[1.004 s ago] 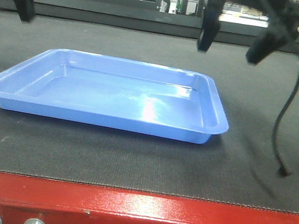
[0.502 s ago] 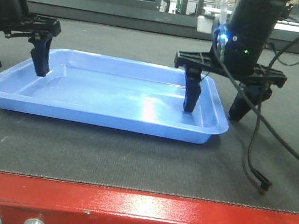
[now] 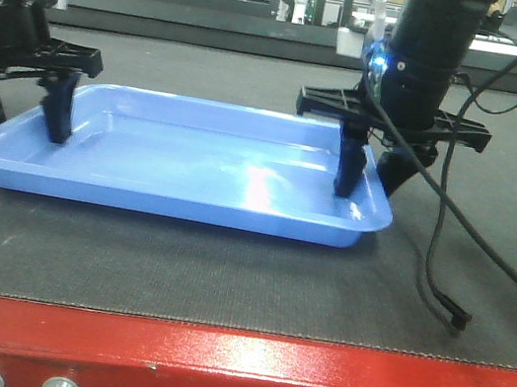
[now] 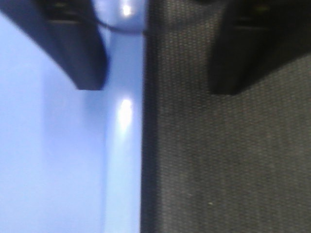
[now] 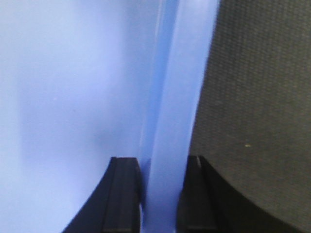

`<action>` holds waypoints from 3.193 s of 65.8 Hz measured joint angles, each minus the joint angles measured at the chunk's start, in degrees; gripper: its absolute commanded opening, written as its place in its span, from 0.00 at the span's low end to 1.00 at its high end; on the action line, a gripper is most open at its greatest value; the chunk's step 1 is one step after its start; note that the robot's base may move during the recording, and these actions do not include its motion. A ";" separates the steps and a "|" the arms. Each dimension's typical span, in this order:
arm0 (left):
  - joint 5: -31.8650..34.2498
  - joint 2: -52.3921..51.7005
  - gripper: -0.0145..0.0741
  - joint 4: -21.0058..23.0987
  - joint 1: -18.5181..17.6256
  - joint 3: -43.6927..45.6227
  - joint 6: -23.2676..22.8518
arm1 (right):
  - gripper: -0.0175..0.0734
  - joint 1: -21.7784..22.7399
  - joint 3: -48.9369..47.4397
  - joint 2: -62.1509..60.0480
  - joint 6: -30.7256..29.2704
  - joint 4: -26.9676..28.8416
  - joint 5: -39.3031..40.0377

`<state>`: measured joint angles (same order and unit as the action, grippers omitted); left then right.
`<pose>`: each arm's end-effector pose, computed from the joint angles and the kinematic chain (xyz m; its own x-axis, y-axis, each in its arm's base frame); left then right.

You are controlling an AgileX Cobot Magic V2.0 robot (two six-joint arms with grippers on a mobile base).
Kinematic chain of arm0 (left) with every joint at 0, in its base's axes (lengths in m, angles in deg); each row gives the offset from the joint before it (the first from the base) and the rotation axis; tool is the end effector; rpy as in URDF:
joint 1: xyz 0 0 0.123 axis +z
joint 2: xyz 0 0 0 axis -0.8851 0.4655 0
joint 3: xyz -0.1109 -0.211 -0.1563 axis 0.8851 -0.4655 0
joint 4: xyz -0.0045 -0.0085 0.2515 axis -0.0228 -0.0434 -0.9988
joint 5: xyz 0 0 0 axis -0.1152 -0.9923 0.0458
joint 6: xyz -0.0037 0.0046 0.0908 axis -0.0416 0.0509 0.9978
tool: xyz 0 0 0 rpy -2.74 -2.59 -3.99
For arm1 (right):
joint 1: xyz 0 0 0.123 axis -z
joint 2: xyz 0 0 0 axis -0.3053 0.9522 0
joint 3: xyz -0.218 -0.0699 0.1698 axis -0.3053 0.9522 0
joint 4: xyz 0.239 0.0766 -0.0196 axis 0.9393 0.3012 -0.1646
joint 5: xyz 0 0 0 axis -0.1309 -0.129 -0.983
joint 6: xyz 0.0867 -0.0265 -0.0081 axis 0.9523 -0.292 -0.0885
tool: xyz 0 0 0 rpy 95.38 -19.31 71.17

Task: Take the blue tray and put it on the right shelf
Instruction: 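Close both grippers on the opposite rims of the blue tray, then lift the blue tray with both grippers above the table, then hold the tray raised with both grippers while the base backs away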

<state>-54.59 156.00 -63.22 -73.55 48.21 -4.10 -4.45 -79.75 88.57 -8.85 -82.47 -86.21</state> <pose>0.4159 -0.0902 0.2091 -0.9451 0.0967 -0.3122 0.1344 0.9857 -0.1015 0.4065 0.1698 0.2129 -0.9507 0.0085 -0.3101 -0.0437 0.9860 0.1608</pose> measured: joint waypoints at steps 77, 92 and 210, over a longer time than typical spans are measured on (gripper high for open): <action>-19.88 -32.01 0.12 0.75 -5.35 -1.24 -4.54 | 0.26 -6.66 11.35 -35.41 2.12 -5.80 -10.41; -19.88 -33.38 0.12 1.52 -8.54 -1.99 -5.17 | 0.26 -6.76 14.41 -43.16 2.12 -6.03 -12.55; -19.88 -33.42 0.11 1.33 -9.97 -1.99 -5.72 | 0.26 -6.76 14.52 -44.13 2.25 -6.71 -14.14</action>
<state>-74.47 122.57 -61.90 -83.52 46.23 -9.82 -11.21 -65.23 44.44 -6.60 -89.17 -100.35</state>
